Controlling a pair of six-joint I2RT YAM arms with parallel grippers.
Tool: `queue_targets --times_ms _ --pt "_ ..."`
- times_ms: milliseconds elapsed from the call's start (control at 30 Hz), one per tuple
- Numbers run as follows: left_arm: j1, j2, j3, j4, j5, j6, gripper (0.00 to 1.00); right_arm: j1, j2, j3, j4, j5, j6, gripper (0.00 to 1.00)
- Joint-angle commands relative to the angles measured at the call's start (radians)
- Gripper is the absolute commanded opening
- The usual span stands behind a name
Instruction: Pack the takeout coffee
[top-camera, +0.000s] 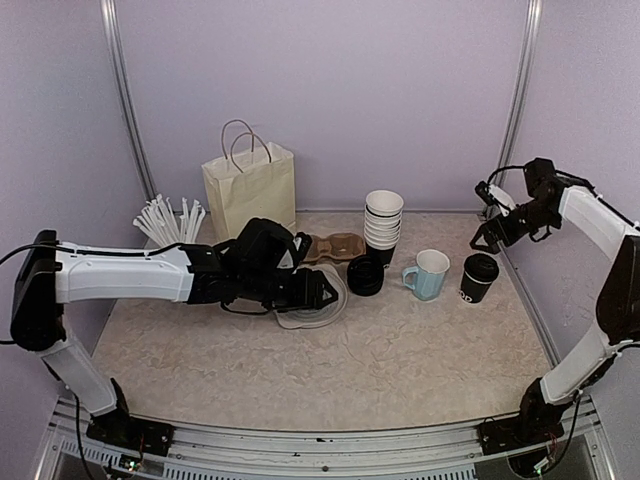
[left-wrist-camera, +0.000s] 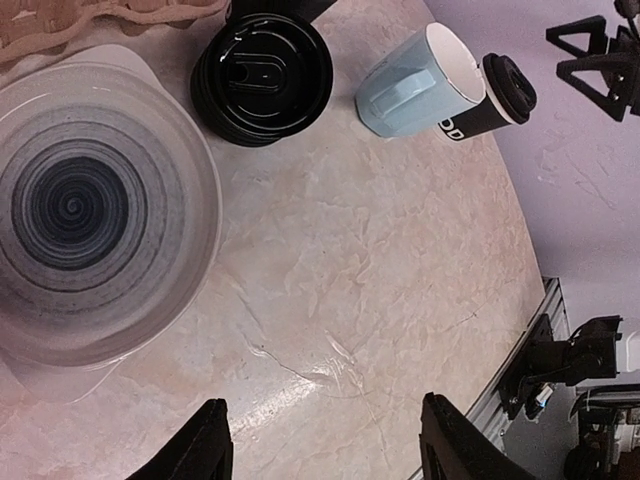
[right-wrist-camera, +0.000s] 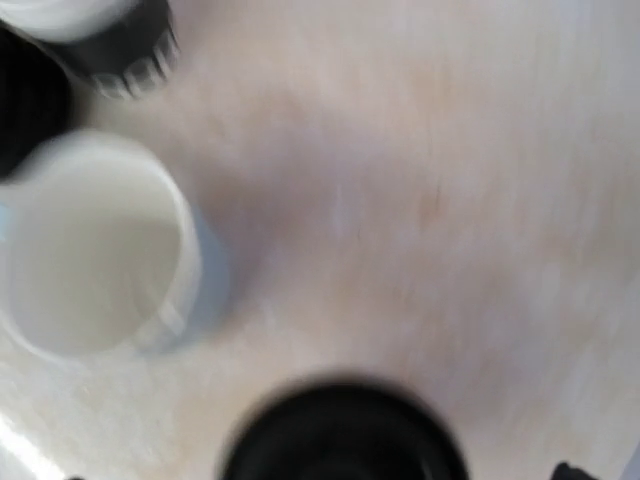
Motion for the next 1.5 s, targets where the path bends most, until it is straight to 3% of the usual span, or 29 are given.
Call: queue_targets --times_ms 0,67,200,333,733,1233,1467 --pt "0.002 -0.076 -0.036 -0.024 -0.097 0.016 0.67 0.134 -0.017 0.196 -0.080 -0.047 -0.081 1.00" --pt "0.002 -0.095 -0.053 -0.018 -0.116 0.015 0.70 0.192 0.020 0.275 -0.099 -0.078 -0.125 0.98" --pt "-0.002 -0.109 -0.066 -0.013 -0.109 0.014 0.70 0.306 0.114 0.419 -0.115 -0.098 -0.185 0.78" --pt "-0.005 -0.102 -0.067 -0.012 -0.095 0.012 0.70 0.393 0.216 0.537 -0.098 -0.082 -0.202 0.68" --pt "-0.008 -0.026 -0.027 -0.002 -0.046 0.019 0.69 0.496 0.488 0.840 -0.163 -0.020 -0.212 0.58" --pt "-0.010 -0.025 -0.048 0.005 -0.042 0.012 0.69 0.523 0.600 0.901 -0.225 0.025 -0.203 0.35" --pt "-0.006 -0.024 -0.049 0.005 -0.038 0.012 0.69 0.524 0.612 0.905 -0.216 0.035 -0.196 0.16"
